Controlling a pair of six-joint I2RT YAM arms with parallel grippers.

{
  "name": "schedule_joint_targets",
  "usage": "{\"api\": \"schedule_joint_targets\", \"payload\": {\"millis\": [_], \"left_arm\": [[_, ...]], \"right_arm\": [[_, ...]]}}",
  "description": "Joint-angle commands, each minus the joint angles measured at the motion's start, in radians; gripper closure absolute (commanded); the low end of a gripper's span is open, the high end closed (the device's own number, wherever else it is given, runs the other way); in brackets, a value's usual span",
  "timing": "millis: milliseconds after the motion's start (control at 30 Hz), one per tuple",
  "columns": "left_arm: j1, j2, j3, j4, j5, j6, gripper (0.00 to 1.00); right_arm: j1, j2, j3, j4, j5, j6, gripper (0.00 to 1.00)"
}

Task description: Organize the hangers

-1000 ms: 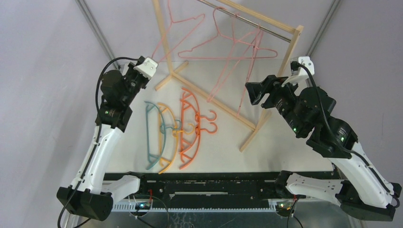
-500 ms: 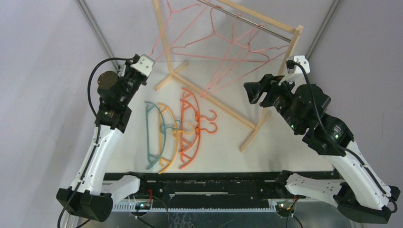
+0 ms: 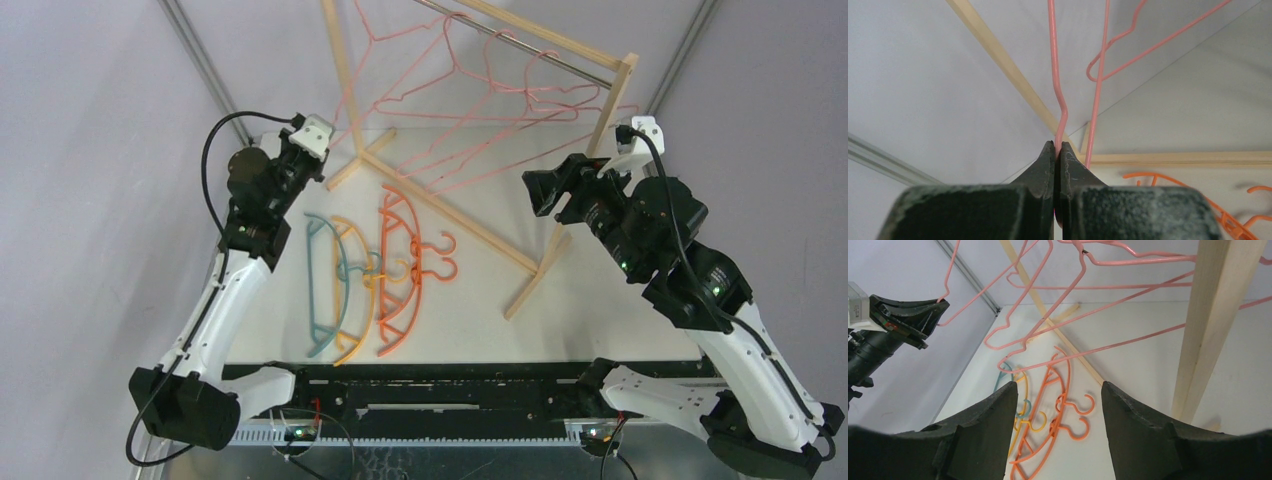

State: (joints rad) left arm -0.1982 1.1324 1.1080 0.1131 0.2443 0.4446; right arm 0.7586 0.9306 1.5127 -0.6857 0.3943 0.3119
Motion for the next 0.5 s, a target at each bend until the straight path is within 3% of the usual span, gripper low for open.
{"api": "schedule_joint_targets", "payload": {"millis": [0, 467], "left_arm": [[-0.009, 0.008, 0.014, 0.118, 0.027, -0.053, 1.00], [-0.054, 0.082, 0.051, 0.094, 0.108, -0.068, 1.00]], "right_arm": [[-0.014, -0.010, -0.003, 0.012, -0.024, 0.021, 0.30], [-0.034, -0.019, -0.011, 0.008, -0.040, 0.024, 0.30]]}}
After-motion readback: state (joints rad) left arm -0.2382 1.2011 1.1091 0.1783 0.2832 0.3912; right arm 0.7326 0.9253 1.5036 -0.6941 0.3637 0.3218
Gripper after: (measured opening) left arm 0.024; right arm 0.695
